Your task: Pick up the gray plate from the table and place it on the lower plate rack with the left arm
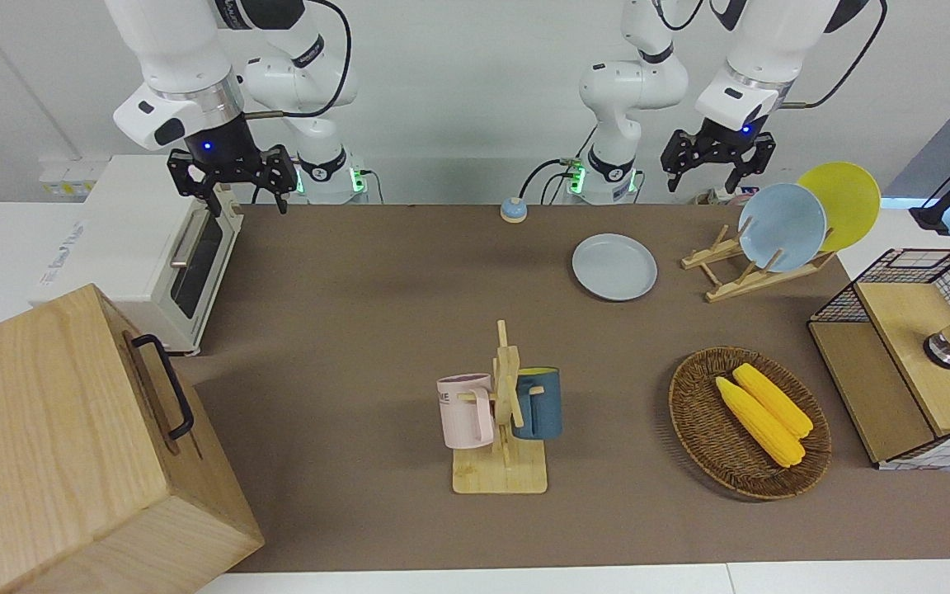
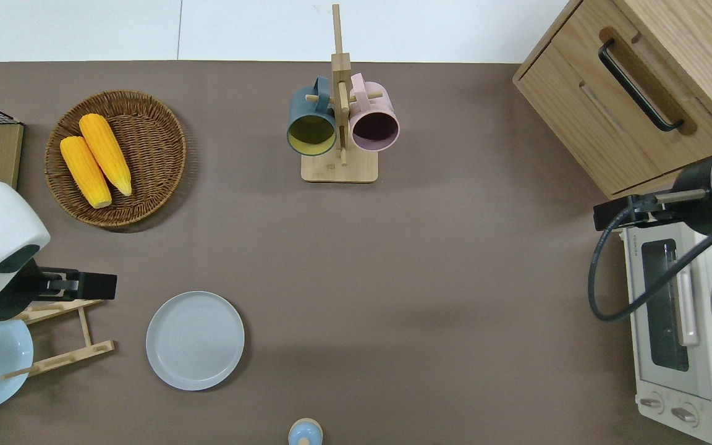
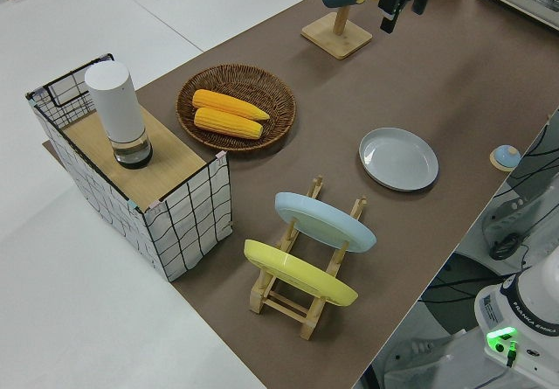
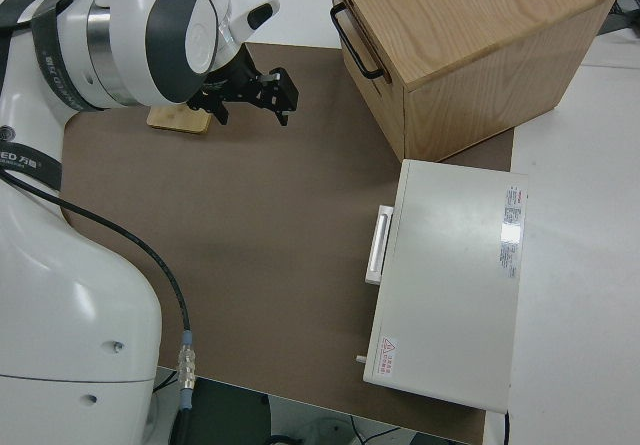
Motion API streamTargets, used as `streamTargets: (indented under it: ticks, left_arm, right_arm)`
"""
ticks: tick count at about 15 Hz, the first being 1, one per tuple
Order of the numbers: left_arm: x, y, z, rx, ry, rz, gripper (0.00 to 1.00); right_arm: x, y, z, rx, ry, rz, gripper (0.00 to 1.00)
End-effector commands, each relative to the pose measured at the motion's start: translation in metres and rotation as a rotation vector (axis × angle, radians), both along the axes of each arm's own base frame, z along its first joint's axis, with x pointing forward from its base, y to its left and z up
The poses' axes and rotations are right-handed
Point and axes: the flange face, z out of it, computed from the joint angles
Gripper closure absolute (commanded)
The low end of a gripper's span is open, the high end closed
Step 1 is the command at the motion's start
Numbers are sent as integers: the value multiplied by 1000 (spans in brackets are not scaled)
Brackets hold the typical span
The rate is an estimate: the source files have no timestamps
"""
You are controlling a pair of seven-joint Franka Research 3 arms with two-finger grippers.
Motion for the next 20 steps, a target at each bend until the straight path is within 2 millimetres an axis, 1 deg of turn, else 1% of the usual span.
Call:
streamTargets:
  ticks: [1,4,10,14,16,20]
  left_arm:
    - [-5,-2,3,17,7,9,0]
    - [-4,-2,4,17,4,9,0]
    - [-2,6,3,13,1,24,2]
    - [-1,5,0,10,8,20,2]
    - [-1,5,-7,12,23,17,2]
    - [-1,0,-31,18,42,5,2]
  right_arm:
    - [1,-2,3,-1,4,-15,17]
    - [1,-2,3,-1,4,-15,17]
    - [1,-1,3,-1,4,-14,17]
    - [1,-2,3,-2,5,-15,17]
    - [1,-2,3,-1,4,-15,17]
    - [1,-2,3,-2,5,-15,17]
